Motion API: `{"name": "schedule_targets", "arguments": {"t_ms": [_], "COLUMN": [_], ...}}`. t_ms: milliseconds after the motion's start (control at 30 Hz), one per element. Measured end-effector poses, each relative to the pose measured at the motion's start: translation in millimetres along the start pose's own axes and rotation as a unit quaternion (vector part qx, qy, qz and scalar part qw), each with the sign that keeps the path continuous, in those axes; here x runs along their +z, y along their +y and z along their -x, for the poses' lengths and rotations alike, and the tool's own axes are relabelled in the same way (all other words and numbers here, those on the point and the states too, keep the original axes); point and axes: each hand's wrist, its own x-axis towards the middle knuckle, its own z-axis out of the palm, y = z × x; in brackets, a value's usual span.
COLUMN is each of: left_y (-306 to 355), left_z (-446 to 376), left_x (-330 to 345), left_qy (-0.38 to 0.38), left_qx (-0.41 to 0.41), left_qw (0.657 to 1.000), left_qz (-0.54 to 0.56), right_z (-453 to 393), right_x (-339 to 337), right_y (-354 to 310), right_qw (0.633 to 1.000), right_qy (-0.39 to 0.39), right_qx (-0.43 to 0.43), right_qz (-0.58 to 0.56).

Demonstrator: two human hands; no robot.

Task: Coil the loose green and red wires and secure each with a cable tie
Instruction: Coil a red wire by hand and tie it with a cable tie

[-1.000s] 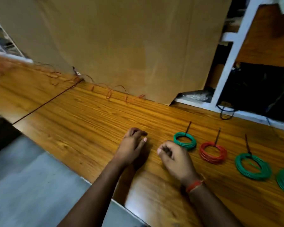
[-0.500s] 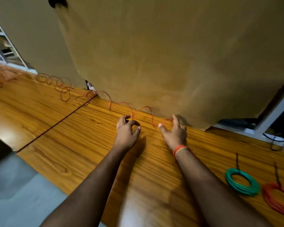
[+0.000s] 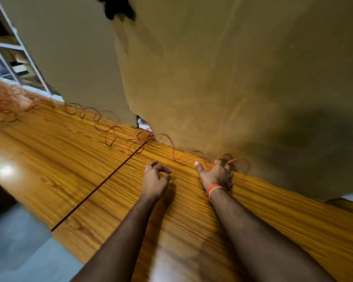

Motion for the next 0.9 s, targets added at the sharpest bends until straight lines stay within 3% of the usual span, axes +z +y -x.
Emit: {"name": "schedule_targets", "arguments": {"t_ms": [100,367,600,767,900], "left_y": [-14.4,-48.3,-95.3,-143.8,-174.9], "left_z": [-2.6,-37.6,-141.6,-236.0,-299.3], "left_x": [-28.3,-92.9,-164.3,-213.1,-238.4], "left_qy": [0.021,0.081,0.190,0.097,-0.007], "left_qx": [-0.020,-0.008,-0.006,-0.025,-0.009], "left_qw": [1.000,0.996,0.981,0.992,0.991], "left_qz": [0.009,-0.020,-0.024,-0.083,-0.133], "right_z": [-2.4,24.1,10.9,24.5,26.0], "right_x": [19.0,72.6,139.8,176.8,209.7], "right_y": [-19.8,-91.2,-147.6,-200.4,-241.6], "right_qw": [0.999,0.976,0.981,0.985,0.978], "right_qy": [-0.011,-0.146,-0.132,-0.121,-0.100], "right_qx": [-0.046,-0.109,-0.101,-0.110,-0.183], "right_qz": [-0.005,-0.117,-0.096,-0.051,0.007]}}
